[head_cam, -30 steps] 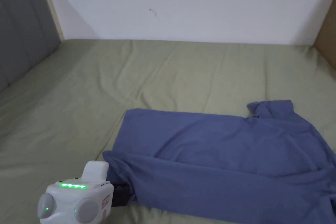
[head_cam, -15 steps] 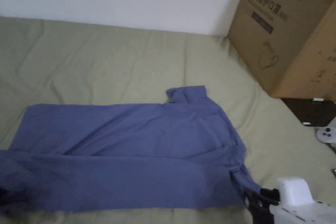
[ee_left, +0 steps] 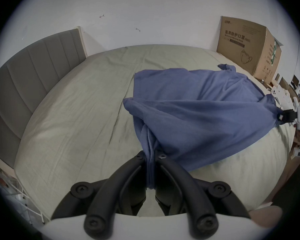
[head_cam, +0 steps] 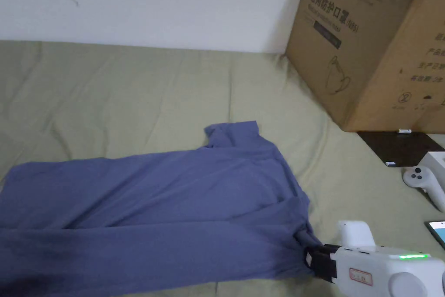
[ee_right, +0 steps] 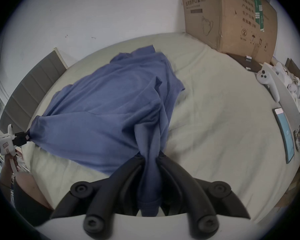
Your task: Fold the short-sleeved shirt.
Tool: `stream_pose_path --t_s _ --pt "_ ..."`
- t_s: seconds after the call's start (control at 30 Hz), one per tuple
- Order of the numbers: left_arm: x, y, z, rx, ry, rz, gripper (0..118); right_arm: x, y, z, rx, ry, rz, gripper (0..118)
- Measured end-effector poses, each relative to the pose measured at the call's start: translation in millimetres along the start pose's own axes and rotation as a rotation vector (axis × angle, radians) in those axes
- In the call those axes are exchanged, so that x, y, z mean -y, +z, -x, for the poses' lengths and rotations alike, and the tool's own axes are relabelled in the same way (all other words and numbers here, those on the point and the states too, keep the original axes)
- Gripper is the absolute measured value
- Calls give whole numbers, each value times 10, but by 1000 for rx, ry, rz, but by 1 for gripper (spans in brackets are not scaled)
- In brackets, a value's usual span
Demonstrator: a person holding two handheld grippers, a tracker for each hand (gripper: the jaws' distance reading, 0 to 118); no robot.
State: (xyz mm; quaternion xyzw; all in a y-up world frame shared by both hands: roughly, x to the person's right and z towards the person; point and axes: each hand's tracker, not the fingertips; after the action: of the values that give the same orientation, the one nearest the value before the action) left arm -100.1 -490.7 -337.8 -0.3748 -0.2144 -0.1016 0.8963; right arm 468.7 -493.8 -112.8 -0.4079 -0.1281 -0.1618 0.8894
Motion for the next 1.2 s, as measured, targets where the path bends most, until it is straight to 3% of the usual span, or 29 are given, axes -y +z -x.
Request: stream_pose_path --t_s 0.13,0.37,0.53,0.57,0.63,0.67,0.77,0.83,0.87,0.9,0.93,0.97,1.0,1.07,1.17,1.2 --pt "39 350 72 19 38 -11 7 -15 530 136 -32 5 -16 7" --pt "617 981 124 50 88 60 7 511 1163 437 -17 173 170 7" --pt "912 1056 88 57 150 107 10 621 1160 455 15 154 199 10" --pt "928 1071 51 49 153 106 30 629 1068 357 26 133 211 33" --pt "919 1176 0 -21 153 62 91 626 1124 382 95 134 168 97" --pt "897 1230 29 -6 151 33 110 618 1180 402 112 151 119 113" --pt "734 1489 52 53 198 -54 107 532 1453 470 116 197 -114 113" --pt "592 1635 78 7 207 -147 105 420 1615 537 125 211 -214 111" --pt "497 1697 74 -18 205 -198 90 356 1667 574 118 214 -273 105" --pt "393 1741 72 -15 201 -237 56 293 1715 610 99 223 -332 91" --pt "294 1753 73 4 174 -260 10 230 1739 643 72 239 -386 65" --pt "167 1721 58 4 138 -273 0 132 1762 721 63 271 -414 29" --pt "59 1632 33 -45 114 -279 0 63 1730 772 85 291 -449 29" --pt "-89 1404 43 -53 107 -277 0 -77 1584 847 166 281 -497 0" --pt "-365 902 141 1 143 -228 0 -333 1302 862 52 245 -424 0" --pt "-550 685 205 5 144 -202 0 -382 1205 913 77 243 -438 0"
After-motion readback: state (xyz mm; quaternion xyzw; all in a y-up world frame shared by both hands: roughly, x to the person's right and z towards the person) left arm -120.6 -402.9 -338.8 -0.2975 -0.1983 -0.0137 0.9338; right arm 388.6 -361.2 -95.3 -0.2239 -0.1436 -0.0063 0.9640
